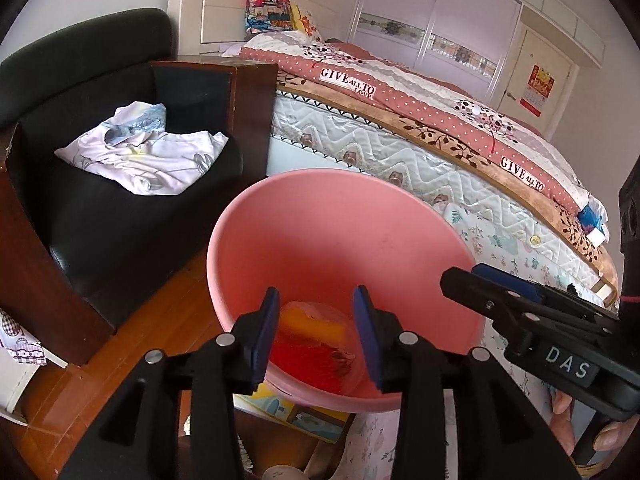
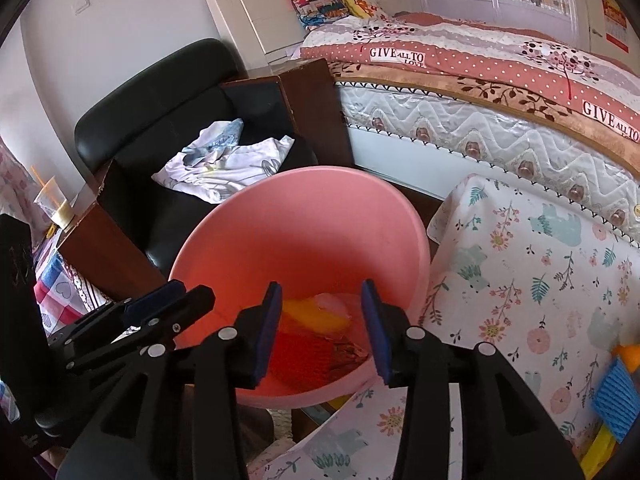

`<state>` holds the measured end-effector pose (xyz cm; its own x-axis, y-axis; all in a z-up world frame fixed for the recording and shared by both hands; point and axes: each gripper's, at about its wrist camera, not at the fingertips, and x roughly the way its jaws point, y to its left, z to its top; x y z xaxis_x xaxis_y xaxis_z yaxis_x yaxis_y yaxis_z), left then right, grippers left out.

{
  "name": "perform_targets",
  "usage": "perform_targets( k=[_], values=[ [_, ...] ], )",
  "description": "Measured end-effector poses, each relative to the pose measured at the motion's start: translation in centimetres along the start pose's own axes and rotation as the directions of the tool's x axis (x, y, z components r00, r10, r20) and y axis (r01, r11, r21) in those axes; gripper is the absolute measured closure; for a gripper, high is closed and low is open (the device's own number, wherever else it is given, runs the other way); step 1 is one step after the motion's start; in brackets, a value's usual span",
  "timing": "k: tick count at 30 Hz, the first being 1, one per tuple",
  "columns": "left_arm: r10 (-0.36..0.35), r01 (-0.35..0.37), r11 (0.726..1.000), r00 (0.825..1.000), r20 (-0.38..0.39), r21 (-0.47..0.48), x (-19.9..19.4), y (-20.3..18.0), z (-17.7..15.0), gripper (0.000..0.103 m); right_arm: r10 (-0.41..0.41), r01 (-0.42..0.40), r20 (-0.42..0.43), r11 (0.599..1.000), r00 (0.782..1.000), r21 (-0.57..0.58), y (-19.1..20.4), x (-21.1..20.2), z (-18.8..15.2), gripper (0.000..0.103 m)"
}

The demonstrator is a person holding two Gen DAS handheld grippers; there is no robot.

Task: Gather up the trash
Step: 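Carry both items to the pink bucket and open both grippers, then move both tools back over the remaining trash on the mattress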

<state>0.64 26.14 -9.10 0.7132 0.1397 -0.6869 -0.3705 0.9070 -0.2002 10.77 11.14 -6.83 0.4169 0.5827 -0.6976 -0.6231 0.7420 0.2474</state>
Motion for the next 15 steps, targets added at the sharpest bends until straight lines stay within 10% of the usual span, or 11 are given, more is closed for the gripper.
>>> perform_targets(
  k=[15],
  values=[
    [-0.053,0.051,0.997,0.998,0.033,0.052,-2.3,-4.9,-0.3,0.065,-0.086,0.083,0.066,0.996,0.994,0.044,-3.1,-4.8,-1.8,0.061]
  ],
)
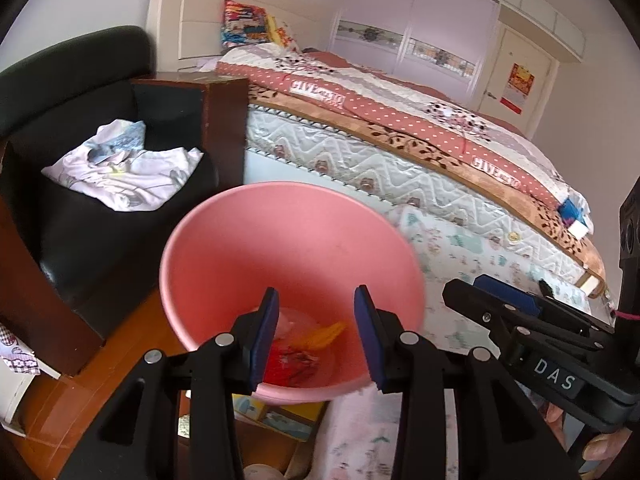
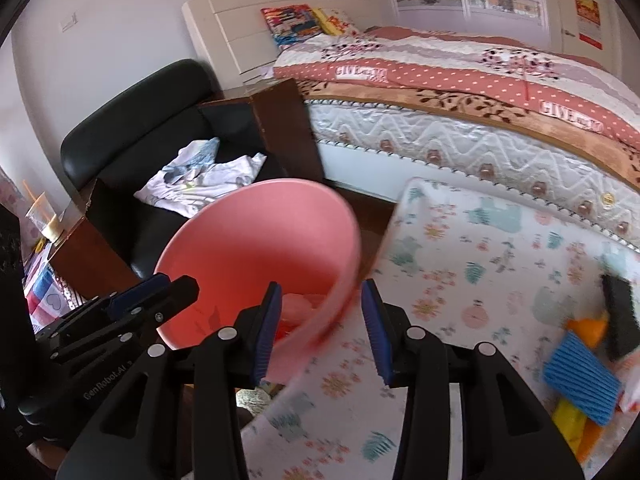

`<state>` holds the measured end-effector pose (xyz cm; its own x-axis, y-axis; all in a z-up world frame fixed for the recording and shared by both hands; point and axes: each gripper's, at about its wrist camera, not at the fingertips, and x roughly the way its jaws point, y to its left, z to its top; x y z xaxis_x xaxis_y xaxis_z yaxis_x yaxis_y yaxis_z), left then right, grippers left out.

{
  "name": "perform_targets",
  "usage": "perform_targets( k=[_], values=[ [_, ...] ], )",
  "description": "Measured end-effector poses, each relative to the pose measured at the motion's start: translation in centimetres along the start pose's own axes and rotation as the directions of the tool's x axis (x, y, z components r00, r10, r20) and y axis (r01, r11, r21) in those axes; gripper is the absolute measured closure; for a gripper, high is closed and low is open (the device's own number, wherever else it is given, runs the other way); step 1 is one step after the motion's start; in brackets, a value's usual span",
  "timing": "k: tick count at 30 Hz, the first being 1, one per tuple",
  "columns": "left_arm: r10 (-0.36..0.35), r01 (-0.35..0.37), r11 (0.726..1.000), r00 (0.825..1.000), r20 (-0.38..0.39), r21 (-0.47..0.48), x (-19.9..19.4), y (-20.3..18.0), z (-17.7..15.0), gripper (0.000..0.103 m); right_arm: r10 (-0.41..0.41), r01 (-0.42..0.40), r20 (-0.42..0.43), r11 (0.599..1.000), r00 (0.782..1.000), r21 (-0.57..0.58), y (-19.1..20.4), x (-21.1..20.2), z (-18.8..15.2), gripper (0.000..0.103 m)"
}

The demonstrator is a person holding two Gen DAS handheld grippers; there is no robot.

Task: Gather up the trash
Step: 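Move both tools back over the remaining trash on the mattress, then grasp the crumpled paper with the left gripper while the right gripper reaches the black mesh pad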

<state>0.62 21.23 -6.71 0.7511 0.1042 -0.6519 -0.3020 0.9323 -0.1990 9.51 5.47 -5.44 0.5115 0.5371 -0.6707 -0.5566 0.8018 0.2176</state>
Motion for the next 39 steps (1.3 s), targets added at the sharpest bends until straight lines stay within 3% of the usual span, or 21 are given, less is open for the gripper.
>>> perform_targets(
  k=[11,23,29,39],
  values=[
    [-0.096,0.096,0.991,0.995,0.000,0.091,-1.5,-7.0,-0.9,0.064,-0.127,0.123,0.053,0.990,0.990,0.074,-6.2,-6.6,-2.1,0.061],
    [-0.202,0.211,0.955,0.977,-0.065,0.209,-1.9,-14.7,-3.4,0.062,-0.281,0.261,0.081,0.944,0.956,0.200,-14.6,-13.4,-5.6,0.061],
    [-0.219,0.252,0.941,0.963,-0.160,0.226,0.0,-17.0,-5.4,0.062,-0.300,0.271,0.081,0.929,0.951,0.254,-17.3,-14.6,-6.9,0.061],
    [-0.217,0.274,0.949,0.927,-0.305,0.157,4.9,-18.6,-7.3,0.068,-0.295,0.263,0.072,0.920,0.953,0.290,-20.0,-14.7,-7.5,0.061]
  ],
)
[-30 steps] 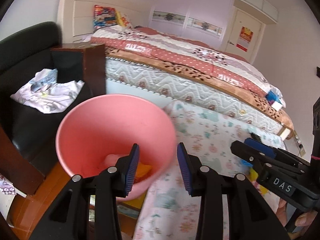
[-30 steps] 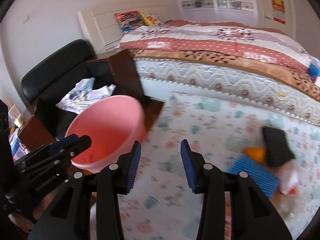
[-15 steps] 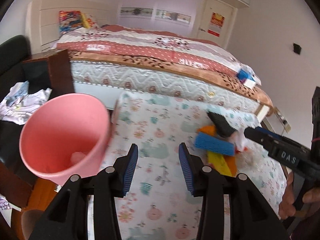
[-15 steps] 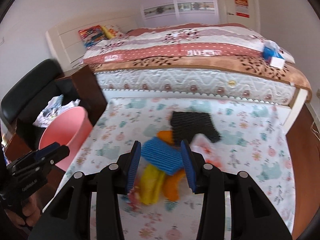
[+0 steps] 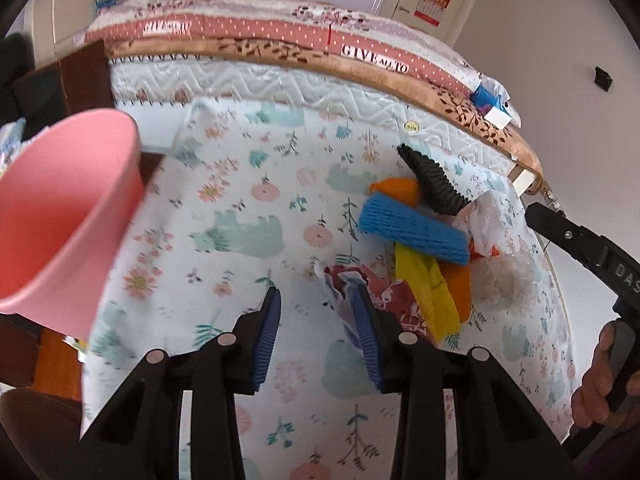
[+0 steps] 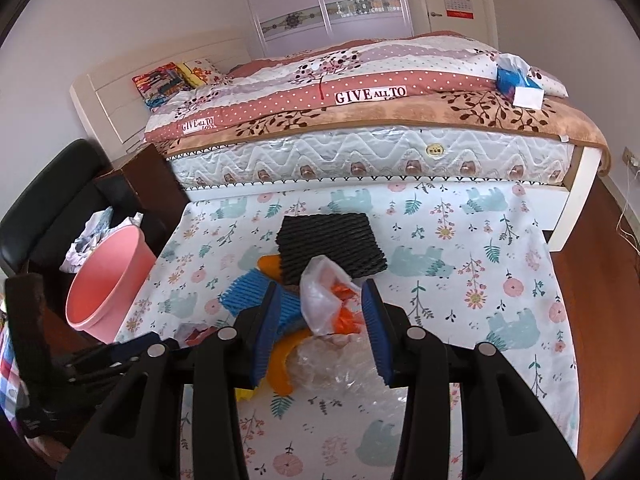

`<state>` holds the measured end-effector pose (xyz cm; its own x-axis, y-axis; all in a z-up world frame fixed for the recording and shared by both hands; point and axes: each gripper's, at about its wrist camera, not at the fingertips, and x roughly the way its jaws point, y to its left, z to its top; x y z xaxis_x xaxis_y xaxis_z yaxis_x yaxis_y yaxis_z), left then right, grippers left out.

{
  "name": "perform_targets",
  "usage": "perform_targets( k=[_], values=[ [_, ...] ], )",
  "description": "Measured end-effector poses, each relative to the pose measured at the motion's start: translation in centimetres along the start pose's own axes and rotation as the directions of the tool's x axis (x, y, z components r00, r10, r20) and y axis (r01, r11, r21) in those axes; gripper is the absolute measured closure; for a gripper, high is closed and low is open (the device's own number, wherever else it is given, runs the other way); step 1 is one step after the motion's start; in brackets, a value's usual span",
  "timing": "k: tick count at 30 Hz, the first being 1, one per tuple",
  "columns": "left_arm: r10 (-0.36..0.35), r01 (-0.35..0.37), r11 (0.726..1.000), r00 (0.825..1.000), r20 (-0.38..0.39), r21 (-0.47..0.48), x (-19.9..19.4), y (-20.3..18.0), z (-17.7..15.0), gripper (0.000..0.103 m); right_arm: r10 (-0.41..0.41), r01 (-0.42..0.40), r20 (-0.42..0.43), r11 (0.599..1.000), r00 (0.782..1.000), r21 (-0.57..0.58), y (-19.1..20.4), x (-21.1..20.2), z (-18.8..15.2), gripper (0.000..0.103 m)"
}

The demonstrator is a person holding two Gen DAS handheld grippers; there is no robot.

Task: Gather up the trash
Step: 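Grasp the crumpled paper with the left gripper while the right gripper reaches the black mesh pad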

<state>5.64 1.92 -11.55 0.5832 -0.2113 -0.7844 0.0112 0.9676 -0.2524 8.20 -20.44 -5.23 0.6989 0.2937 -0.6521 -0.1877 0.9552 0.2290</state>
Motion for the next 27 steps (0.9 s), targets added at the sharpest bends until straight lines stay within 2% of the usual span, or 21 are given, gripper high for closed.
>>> perform_targets(
  k=[2,3,4,7,12,16,19,27],
  values=[
    [-0.007,0.006,1.000,1.000,-0.016,-0.004,0.7,-0.2,0.1,0.073,0.001,-0.001,-0.001,1.000,1.000,0.003,-0.2,0.2,0.2,0.061],
    [-0.021,0.021,1.000,0.999,-0.029,-0.007,1.1,-0.3,0.1,0.079,0.001,-0.001,-0.002,1.000,1.000,0.002,-0.2,0.2,0.2,0.061],
    [-0.036,0.036,0.999,0.999,-0.039,-0.006,1.3,-0.4,0.1,0.090,0.001,-0.001,-0.004,1.000,1.000,0.001,-0.3,0.4,0.3,0.061],
    [-0.056,0.056,0.998,0.998,-0.035,0.010,1.3,-0.7,0.2,0.100,0.004,-0.004,-0.010,1.000,1.000,0.002,-0.4,0.7,0.5,0.061],
    [-0.025,0.024,0.999,0.999,0.035,0.027,-0.5,-0.5,1.1,0.101,0.019,-0.019,-0.022,1.000,1.000,-0.006,0.2,1.6,1.1,0.061],
    [0.027,-0.030,0.999,0.995,0.097,0.029,-2.4,0.5,1.9,0.101,0.038,-0.039,-0.030,0.999,0.999,-0.022,1.6,2.6,1.8,0.061],
    [0.042,-0.044,0.999,0.992,0.121,0.015,-3.3,1.4,2.4,0.101,0.050,-0.051,-0.034,0.998,0.998,-0.036,3.1,3.7,2.6,0.061],
    [0.052,-0.047,0.998,0.989,0.137,-0.035,-4.3,3.2,2.7,0.101,-0.043,0.041,-0.117,0.999,0.992,-0.024,5.0,9.5,3.7,0.061]
  ],
)
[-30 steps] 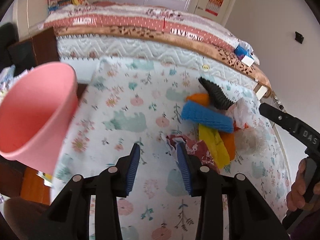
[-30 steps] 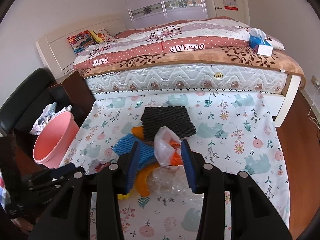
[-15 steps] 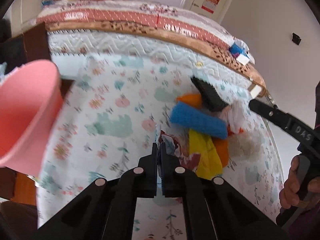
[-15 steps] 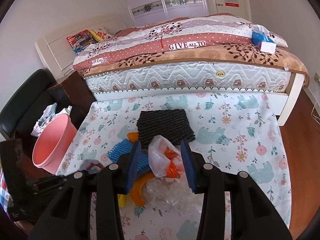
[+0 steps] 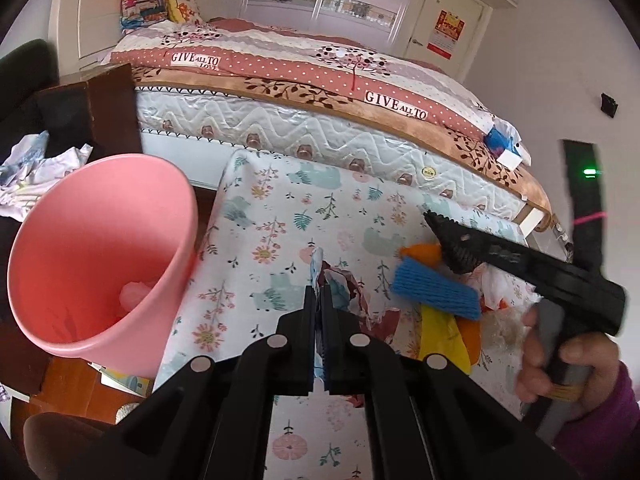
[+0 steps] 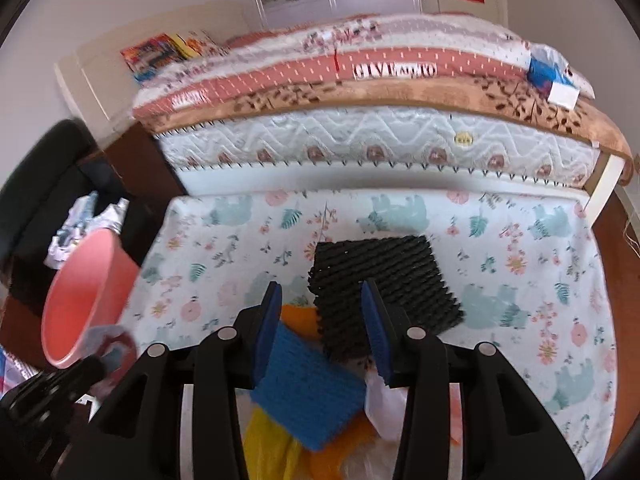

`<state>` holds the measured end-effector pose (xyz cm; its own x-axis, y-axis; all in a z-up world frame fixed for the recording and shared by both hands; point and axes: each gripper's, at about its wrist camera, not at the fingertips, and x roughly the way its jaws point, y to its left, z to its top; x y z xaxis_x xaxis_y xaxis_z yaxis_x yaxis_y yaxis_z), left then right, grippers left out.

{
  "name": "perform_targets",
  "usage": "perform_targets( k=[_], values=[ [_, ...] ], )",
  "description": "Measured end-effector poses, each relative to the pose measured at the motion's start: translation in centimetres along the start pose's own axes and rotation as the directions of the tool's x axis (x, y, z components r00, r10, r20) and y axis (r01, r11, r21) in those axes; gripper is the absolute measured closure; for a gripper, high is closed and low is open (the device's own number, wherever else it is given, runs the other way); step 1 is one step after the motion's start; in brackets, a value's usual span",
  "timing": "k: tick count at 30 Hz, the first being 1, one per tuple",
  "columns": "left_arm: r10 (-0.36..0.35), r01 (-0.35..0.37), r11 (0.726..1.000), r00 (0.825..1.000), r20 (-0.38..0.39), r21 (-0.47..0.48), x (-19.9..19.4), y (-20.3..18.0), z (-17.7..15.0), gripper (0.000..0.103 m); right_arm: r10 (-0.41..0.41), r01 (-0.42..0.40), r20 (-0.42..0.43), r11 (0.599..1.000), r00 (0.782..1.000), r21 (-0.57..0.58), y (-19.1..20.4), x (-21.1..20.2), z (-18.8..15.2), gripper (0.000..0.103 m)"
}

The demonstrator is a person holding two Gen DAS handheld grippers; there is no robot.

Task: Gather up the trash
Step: 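Grasp the crumpled paper with the left gripper while the right gripper reaches the black mesh pad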

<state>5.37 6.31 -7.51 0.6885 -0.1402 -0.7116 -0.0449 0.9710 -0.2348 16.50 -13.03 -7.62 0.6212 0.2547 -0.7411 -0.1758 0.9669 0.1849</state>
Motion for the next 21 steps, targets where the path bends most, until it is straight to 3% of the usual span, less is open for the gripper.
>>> perform_targets(
  k=[3,8,9,11,13,21],
  values=[
    [0.000,0.000,1.000,1.000,-0.003,-0.006,0.1,0.4,0.0,0.101,-0.081,0.082,0.020,0.995,0.997,-0.054,1.1,1.1,-0.1,0.061],
    [-0.007,0.007,1.000,1.000,0.001,-0.016,0.2,0.9,0.1,0.101,-0.124,0.126,0.031,0.988,0.992,-0.084,1.0,1.2,-0.3,0.062],
    [-0.011,0.011,1.000,1.000,0.003,-0.019,0.2,1.0,0.1,0.101,-0.141,0.143,0.030,0.985,0.990,-0.097,0.9,1.1,-0.2,0.065],
    [-0.016,0.016,1.000,1.000,0.005,-0.022,0.1,1.2,0.1,0.101,-0.162,0.163,0.021,0.980,0.987,-0.117,0.5,1.1,-0.1,0.085],
    [-0.020,0.021,0.999,1.000,0.009,-0.025,0.0,1.3,0.1,0.101,-0.177,0.177,0.014,0.977,0.984,-0.123,-0.1,0.9,0.0,0.098],
    [-0.039,0.039,0.999,0.999,0.026,-0.024,-0.4,1.2,0.5,0.101,-0.072,0.073,0.034,0.997,0.997,-0.006,-3.4,-2.6,-0.1,0.102]
  ],
)
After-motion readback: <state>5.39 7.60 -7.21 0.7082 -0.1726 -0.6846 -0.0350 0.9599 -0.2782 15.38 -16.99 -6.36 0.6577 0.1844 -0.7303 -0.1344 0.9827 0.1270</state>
